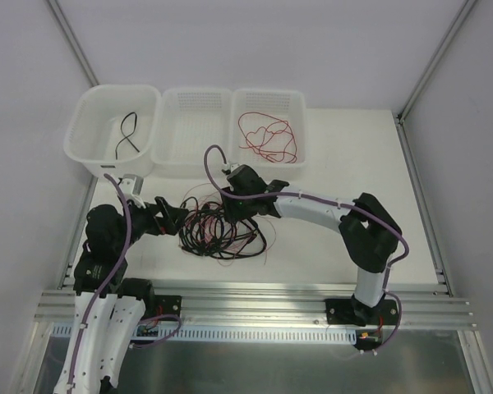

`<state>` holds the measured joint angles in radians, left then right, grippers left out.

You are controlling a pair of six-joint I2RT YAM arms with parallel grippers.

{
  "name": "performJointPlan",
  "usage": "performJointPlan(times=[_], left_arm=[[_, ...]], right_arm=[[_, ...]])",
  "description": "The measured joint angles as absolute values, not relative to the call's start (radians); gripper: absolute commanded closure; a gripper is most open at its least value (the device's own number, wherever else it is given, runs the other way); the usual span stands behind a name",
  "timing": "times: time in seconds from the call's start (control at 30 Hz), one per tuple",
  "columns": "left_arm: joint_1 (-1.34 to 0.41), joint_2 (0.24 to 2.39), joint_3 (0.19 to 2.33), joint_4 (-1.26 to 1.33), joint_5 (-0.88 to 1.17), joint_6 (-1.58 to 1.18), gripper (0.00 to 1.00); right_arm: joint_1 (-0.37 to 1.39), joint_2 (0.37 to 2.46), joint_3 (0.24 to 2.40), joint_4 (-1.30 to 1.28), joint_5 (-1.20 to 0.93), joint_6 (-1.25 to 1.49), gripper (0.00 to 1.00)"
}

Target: Untangle the cables

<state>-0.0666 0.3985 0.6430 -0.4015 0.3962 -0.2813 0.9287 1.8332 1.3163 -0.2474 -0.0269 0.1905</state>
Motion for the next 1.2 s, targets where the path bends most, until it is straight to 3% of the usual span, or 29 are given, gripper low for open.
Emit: performJointPlan(times=[0.1, 0.13, 0.2, 0.4, 0.6, 0.8, 1.2], left_arm=[[-0.067, 0.399, 0.618, -0.407, 0.411, -0.298, 0.01], [-0.067, 0.399, 0.61, -0.406, 0.413, -0.303, 0.01], [-0.067, 0.399, 0.596, -0.406, 0.416, -0.311, 0.01], [-0.067, 0.424, 0.559, -0.406, 0.42, -0.343, 0.01], [-0.084, 0.499, 0.557, -0.403, 0.426, -0.379, 0.01], [-0.189, 0.585, 0.556, -0.374, 0.437, -0.436, 0.01], [-0.418, 0.623, 0.531, -0.199, 0.408, -0.53, 0.01]], right_arm=[[0.941, 1.859, 1.317, -0.258, 0.001, 0.195, 0.76], [0.944, 1.86, 1.317, -0.265, 0.009, 0.193, 0.88], [0.948, 1.855, 1.319, -0.274, 0.024, 0.19, 0.99], [0.961, 1.73, 1.321, -0.351, 0.073, 0.137, 0.99], [0.973, 1.473, 1.41, -0.485, 0.112, 0.046, 0.99], [0.977, 1.255, 1.455, -0.508, 0.143, -0.022, 0.99], [0.978, 1.142, 1.407, -0.484, 0.179, -0.068, 0.99]])
